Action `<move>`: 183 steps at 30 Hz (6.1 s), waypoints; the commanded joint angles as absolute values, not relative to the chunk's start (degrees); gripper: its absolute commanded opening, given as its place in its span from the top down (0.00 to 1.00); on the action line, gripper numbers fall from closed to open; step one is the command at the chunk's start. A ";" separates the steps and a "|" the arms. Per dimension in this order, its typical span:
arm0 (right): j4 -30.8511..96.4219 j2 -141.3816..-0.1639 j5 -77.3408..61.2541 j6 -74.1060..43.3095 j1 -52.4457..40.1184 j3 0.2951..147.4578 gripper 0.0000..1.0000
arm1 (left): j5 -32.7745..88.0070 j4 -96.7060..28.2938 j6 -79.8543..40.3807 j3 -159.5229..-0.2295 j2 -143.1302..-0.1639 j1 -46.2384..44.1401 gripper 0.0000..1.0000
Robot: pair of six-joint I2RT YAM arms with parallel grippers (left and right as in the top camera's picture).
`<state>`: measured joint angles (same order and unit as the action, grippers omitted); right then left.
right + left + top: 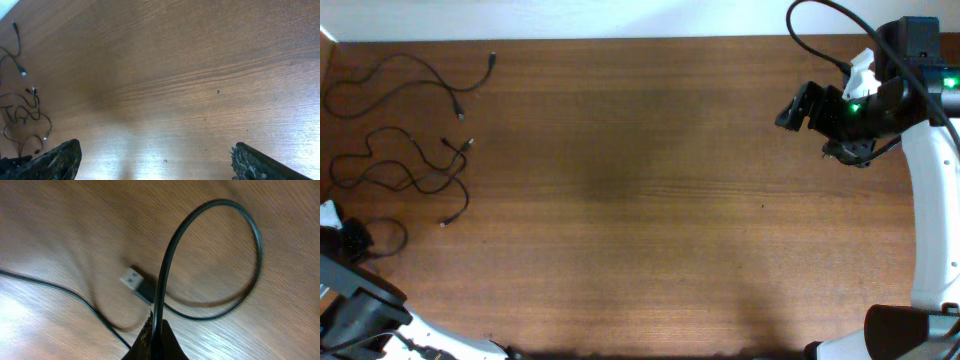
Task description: Untangle cables
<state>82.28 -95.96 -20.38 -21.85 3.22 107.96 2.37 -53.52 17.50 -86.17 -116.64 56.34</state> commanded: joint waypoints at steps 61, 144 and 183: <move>83.20 -96.92 -20.29 -21.39 2.96 108.64 0.04 | 24.43 -55.48 -5.34 -94.59 -117.43 57.54 1.00; 84.05 -96.92 -20.27 -21.39 2.96 108.64 0.04 | -2.37 -54.28 -26.92 -96.95 -125.89 35.51 1.00; 83.77 -96.92 -20.29 -19.70 2.96 108.53 0.04 | 7.64 -84.20 -37.95 -107.74 -121.80 51.92 1.00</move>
<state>83.79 -96.62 -20.38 -20.56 3.22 107.96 9.52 -84.36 -36.73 -106.63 -123.63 50.17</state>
